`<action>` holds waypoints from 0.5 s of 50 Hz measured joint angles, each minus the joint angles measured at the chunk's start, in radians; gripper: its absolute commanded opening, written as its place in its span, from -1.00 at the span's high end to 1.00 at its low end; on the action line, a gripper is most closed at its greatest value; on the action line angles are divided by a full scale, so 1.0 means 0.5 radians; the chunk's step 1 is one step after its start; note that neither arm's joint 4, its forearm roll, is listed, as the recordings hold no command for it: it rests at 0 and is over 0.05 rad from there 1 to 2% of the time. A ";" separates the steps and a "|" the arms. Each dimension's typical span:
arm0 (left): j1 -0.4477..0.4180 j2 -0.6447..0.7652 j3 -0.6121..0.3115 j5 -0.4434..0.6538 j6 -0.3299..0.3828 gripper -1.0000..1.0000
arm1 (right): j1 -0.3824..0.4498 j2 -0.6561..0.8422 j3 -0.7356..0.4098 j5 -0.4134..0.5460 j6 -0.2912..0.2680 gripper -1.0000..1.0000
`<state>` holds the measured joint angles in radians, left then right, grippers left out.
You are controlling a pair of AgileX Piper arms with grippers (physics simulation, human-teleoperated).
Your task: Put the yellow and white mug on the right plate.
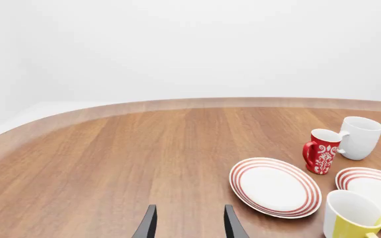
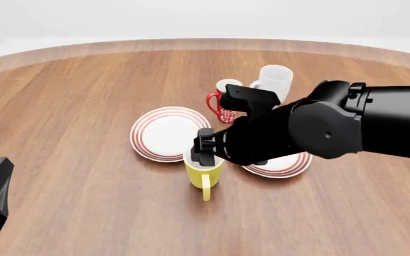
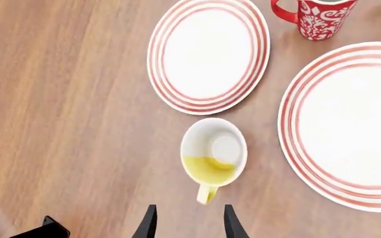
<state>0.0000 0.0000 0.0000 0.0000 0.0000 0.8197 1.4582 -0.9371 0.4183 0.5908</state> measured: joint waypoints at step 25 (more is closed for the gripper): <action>0.000 0.000 0.000 0.000 0.000 -1.00 | 0.045 0.129 0.116 -0.229 0.090 -1.00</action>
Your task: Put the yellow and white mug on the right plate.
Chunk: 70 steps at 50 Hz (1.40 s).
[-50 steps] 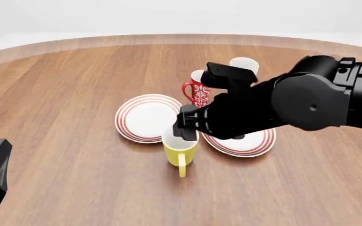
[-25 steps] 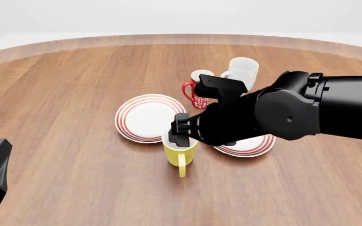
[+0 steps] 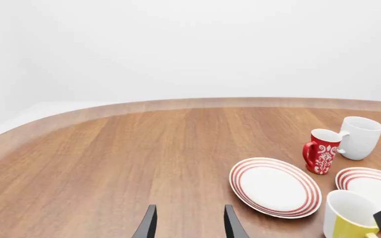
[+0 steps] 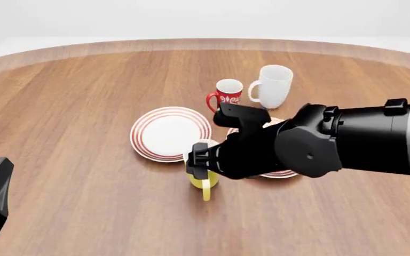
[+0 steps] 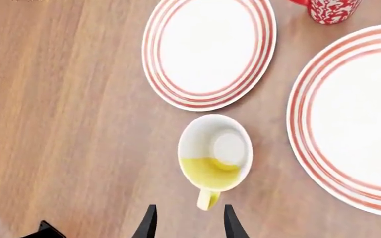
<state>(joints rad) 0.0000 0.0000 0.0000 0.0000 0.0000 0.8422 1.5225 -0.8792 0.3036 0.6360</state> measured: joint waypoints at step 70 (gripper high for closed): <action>0.000 0.000 0.000 0.000 0.000 -1.00 | -0.007 0.185 0.233 -0.422 0.100 -1.00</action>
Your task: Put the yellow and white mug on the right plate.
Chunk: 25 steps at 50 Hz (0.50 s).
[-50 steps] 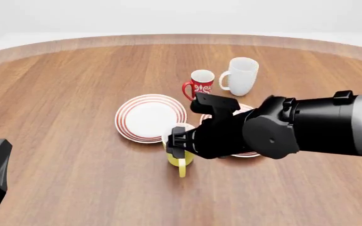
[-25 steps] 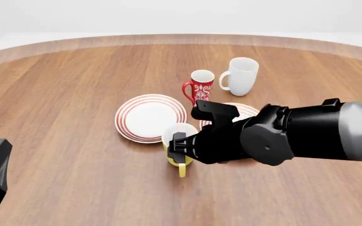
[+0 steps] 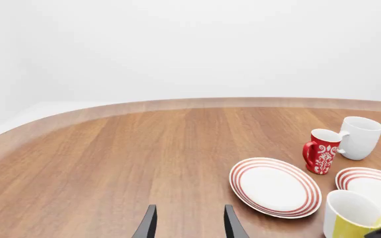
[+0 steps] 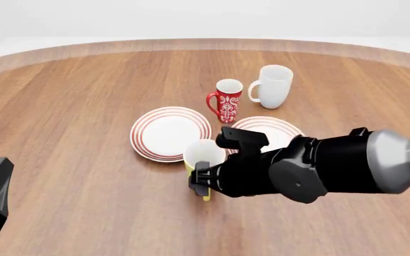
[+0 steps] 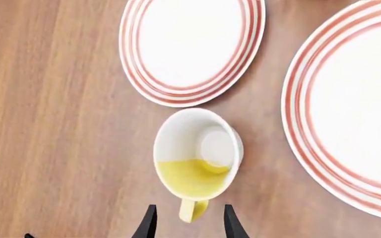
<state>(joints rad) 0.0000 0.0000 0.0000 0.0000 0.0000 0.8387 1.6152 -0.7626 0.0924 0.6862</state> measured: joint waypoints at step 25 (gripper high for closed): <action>0.000 0.000 0.000 0.000 0.000 -1.00 | 0.022 0.086 0.067 -0.159 0.046 -1.00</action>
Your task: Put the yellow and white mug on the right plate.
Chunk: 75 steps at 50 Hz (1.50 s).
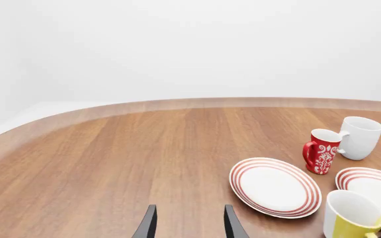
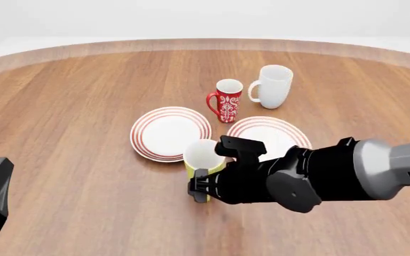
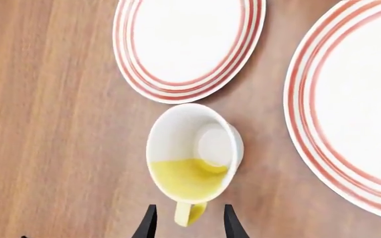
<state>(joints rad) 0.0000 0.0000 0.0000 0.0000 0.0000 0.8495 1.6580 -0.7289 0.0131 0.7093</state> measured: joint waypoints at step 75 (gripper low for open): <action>0.000 0.000 0.000 0.000 0.000 -1.00 | -0.073 -0.176 0.072 0.032 -0.094 1.00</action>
<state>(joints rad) 0.0000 0.0000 0.0000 0.0000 0.0000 0.8128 1.5702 -0.6928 0.0290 0.6625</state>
